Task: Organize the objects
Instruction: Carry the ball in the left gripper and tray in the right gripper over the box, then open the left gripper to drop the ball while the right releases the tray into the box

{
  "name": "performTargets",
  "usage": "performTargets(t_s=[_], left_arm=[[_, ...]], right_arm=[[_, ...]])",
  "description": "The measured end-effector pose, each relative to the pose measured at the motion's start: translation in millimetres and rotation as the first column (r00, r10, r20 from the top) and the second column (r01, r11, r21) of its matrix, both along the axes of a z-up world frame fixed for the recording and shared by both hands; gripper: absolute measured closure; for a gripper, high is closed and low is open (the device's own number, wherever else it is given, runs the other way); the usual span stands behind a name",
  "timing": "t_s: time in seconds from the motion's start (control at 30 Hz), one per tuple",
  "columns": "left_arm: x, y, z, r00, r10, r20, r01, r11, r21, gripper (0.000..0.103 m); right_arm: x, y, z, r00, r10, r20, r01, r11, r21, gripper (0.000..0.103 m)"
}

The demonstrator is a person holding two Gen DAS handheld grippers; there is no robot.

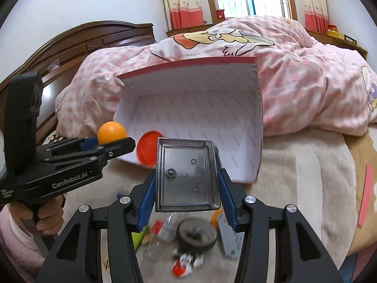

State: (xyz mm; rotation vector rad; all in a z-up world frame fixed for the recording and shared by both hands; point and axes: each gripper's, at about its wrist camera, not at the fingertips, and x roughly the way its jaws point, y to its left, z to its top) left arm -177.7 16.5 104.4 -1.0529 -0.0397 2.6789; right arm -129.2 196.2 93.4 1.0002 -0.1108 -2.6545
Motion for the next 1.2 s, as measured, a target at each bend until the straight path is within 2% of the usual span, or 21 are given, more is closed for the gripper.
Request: performTargets(t_s=[0.13, 0.43, 0.7, 1.2], left_arm=[[-23.5, 1.1, -1.1, 1.0, 0.023, -0.008, -0.023, 0.999, -0.031, 0.065], [-64.4, -0.7, -14.9, 0.996, 0.074, 0.04, -0.073, 0.996, -0.045, 0.065], [-76.8, 3.3, -24.0, 0.994, 0.086, 0.06, -0.082, 0.995, -0.062, 0.065], [-86.0, 7.1, -33.1, 0.993, 0.098, 0.067, -0.093, 0.993, -0.072, 0.065]], right_arm=[[-26.5, 1.9, 1.1, 1.0, -0.01, 0.006, 0.01, 1.0, -0.005, 0.052], [-64.3, -3.6, -4.5, 0.999, -0.033, 0.01, 0.032, 0.999, 0.034, 0.052], [-78.7, -10.2, -9.1, 0.999, -0.039, 0.011, 0.038, 0.997, 0.069, 0.052], [-92.5, -15.1, -20.1, 0.998, -0.055, 0.043, 0.051, 0.996, 0.07, 0.052]])
